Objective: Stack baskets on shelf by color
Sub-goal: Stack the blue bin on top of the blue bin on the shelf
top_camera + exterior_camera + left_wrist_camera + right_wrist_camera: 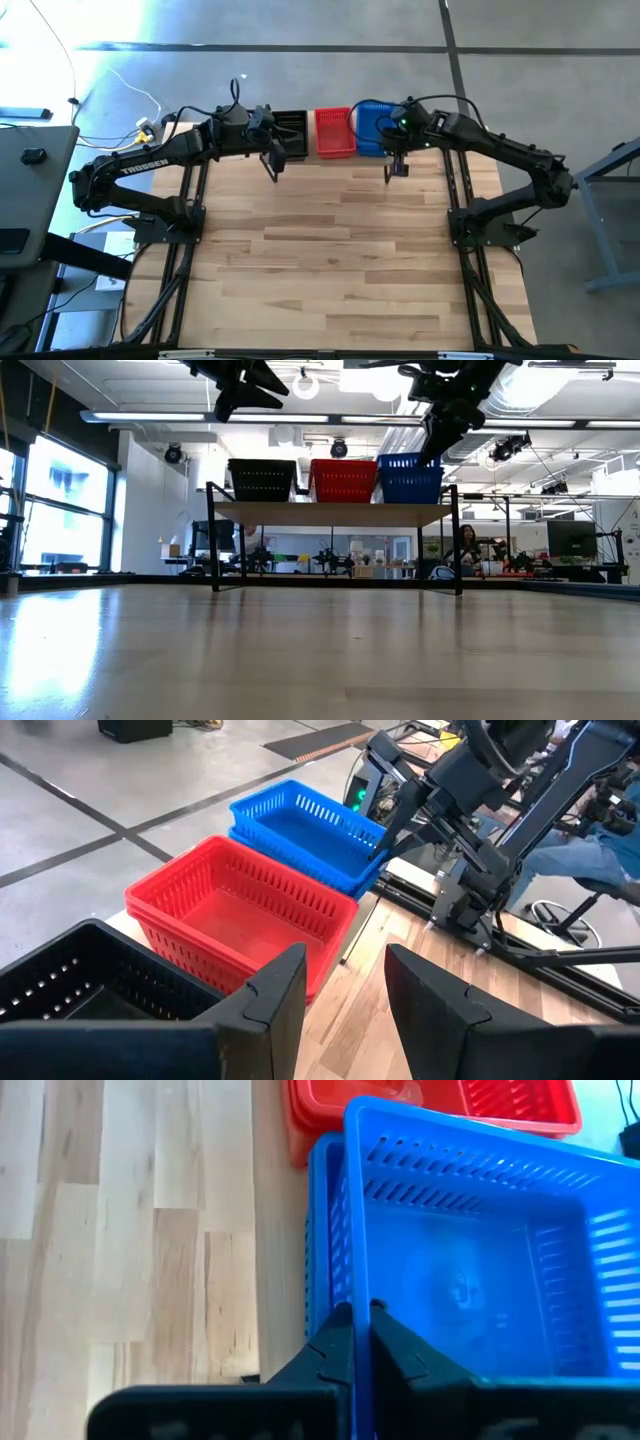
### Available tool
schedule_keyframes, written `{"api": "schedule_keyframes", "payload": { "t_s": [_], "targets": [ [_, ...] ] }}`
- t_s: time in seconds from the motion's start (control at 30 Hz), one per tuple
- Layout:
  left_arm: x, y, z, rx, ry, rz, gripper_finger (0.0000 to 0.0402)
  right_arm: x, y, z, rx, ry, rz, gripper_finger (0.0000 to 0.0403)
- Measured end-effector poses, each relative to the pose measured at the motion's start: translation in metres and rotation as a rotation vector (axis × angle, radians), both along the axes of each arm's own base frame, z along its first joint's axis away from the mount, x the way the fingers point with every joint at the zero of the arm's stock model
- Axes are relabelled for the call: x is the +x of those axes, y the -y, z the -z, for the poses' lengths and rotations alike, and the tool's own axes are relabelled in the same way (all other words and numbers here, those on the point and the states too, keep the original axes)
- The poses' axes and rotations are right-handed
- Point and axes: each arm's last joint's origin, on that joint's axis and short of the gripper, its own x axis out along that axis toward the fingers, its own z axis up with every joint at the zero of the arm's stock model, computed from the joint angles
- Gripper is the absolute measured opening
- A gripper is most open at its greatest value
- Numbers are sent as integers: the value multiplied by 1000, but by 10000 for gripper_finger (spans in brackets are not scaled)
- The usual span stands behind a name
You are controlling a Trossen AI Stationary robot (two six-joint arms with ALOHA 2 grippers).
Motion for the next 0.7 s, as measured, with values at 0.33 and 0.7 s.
{"api": "schedule_keyframes", "payload": {
  "t_s": [0.33,0.7],
  "targets": [
    [0,0,0,0,0,0,127,1,-2,-1,-30,-12,12,88],
    [0,0,0,2,-2,1,127,1,-9,-19,-37,-4,-8,122]
  ]
}}
